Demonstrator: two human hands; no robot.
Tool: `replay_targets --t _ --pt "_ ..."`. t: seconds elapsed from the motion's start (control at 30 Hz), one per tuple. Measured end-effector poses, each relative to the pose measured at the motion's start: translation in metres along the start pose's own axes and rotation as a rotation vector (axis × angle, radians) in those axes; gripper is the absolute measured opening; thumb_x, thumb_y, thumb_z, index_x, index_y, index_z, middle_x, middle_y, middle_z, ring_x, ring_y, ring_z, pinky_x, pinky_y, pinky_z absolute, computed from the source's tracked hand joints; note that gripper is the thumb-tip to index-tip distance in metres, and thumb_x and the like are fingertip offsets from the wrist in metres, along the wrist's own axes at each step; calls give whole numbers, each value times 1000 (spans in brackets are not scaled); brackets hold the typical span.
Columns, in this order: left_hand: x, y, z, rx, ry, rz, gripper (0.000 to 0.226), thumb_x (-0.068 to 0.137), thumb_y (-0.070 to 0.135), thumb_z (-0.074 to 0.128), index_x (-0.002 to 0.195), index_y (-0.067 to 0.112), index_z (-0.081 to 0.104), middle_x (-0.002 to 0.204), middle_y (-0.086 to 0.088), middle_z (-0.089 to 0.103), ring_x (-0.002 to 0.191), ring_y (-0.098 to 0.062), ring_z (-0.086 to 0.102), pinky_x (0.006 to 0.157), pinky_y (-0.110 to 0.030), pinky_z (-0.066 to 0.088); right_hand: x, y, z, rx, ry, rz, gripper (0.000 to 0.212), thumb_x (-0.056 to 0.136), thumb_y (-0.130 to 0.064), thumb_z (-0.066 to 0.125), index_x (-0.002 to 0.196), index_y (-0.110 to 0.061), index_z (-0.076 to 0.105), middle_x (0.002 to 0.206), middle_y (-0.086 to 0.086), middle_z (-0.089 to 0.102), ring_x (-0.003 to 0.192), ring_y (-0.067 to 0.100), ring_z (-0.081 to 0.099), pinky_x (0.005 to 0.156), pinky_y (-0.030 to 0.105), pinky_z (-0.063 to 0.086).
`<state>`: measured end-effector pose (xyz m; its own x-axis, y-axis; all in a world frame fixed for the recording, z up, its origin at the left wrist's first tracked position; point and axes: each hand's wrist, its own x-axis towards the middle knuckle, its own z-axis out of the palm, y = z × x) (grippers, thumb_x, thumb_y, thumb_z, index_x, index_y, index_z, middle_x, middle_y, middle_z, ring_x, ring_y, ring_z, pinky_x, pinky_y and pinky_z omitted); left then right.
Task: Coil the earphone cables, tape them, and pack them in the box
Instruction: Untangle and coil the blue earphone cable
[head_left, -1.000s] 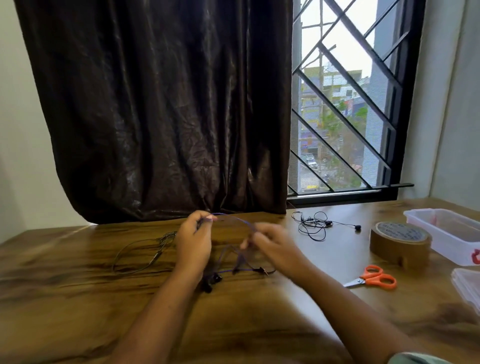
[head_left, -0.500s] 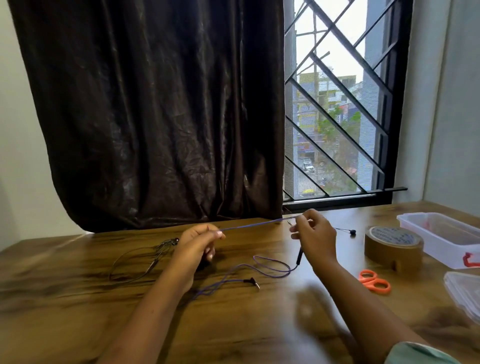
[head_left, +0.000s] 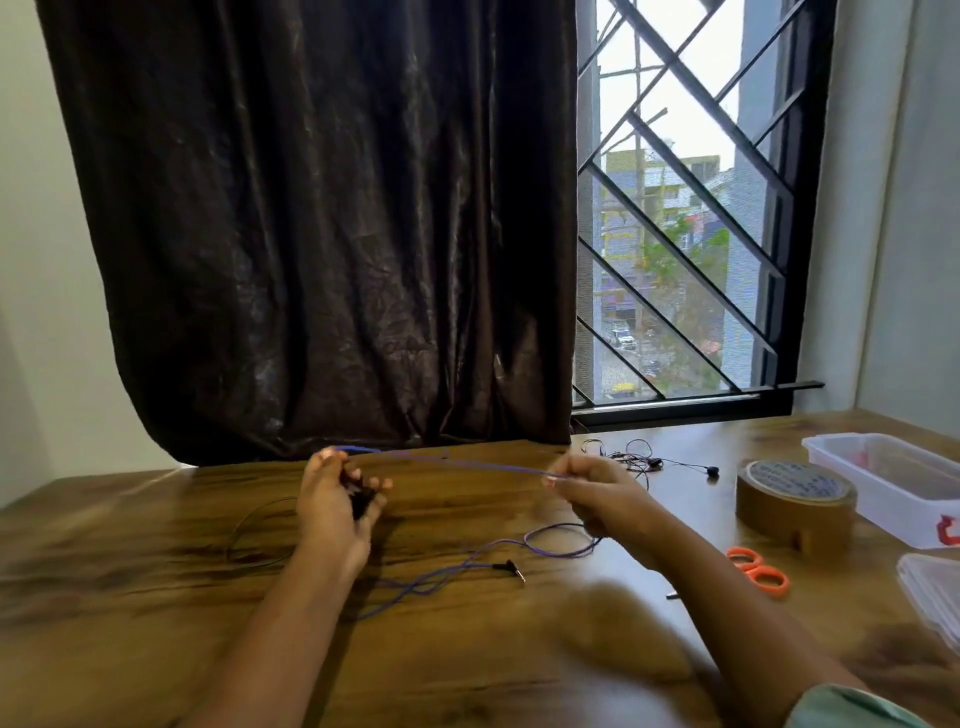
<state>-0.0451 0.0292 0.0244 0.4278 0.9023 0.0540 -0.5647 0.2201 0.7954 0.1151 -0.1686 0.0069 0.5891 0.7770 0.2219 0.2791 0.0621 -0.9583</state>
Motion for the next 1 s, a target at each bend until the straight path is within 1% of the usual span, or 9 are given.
replay_targets --t 0.07,0.17,0.3,0.43,0.6,0.73,0.83,0.93,1.0 --pt "4 0 -5 84 68 19 32 101 27 40 70 19 45 64 1 45 50 -10 50 55 -26 43 -4 -5 4 -7 -140 -4 21 92 -17 59 71 -18 59 49 -12 34 44 5 27 41 16 24" --pt "3 -6 -3 200 -52 -20 27 97 22 49 71 14 52 70 -2 49 58 -11 56 61 -27 41 -4 -9 11 7 -171 -40 30 97 -30 50 74 -16 63 53 -11 36 45 3 28 42 15 25" --pt "-26 -4 13 316 -559 -70 25 76 12 59 97 5 71 92 -8 62 80 -17 61 76 -29 46 2 -8 18 -154 -41 -151 39 99 -35 43 66 -25 59 57 -10 41 50 5 35 48 18 28" --pt "-51 2 21 450 -992 -141 11 64 16 61 63 13 72 92 -8 71 85 -21 67 81 -31 53 8 -4 20 -578 83 -456 38 96 -28 51 59 -35 49 56 -16 48 56 2 45 56 20 34" --pt "-41 -14 16 638 -871 -34 5 72 19 60 71 17 55 66 0 50 63 -12 46 59 -23 38 4 -5 28 -859 34 -617 34 94 -37 47 61 -35 36 61 -14 41 61 4 42 58 30 40" --pt "-37 -15 18 793 -739 257 11 91 24 59 87 14 55 79 2 51 73 -10 50 66 -20 42 1 -6 39 -919 -38 -652 25 92 -40 48 75 -23 57 72 -10 55 71 10 52 63 32 45" --pt "-47 -17 23 770 -808 183 21 97 29 44 101 17 60 86 2 62 76 -8 60 66 -17 49 1 -8 45 -845 -48 -689 18 91 -34 53 89 -21 66 81 -8 61 75 6 54 66 21 41" --pt "-52 -21 25 790 -871 59 36 97 40 35 86 16 59 63 7 52 51 -4 43 48 -15 37 1 -7 47 -773 -12 -698 14 91 -30 53 94 -23 65 80 -16 54 74 0 50 67 17 42" --pt "-45 -18 23 881 -875 99 38 93 45 39 80 18 62 59 11 52 53 -3 45 52 -18 36 1 -6 46 -718 -1 -677 13 91 -33 54 90 -22 62 77 -18 54 71 1 52 65 23 45"
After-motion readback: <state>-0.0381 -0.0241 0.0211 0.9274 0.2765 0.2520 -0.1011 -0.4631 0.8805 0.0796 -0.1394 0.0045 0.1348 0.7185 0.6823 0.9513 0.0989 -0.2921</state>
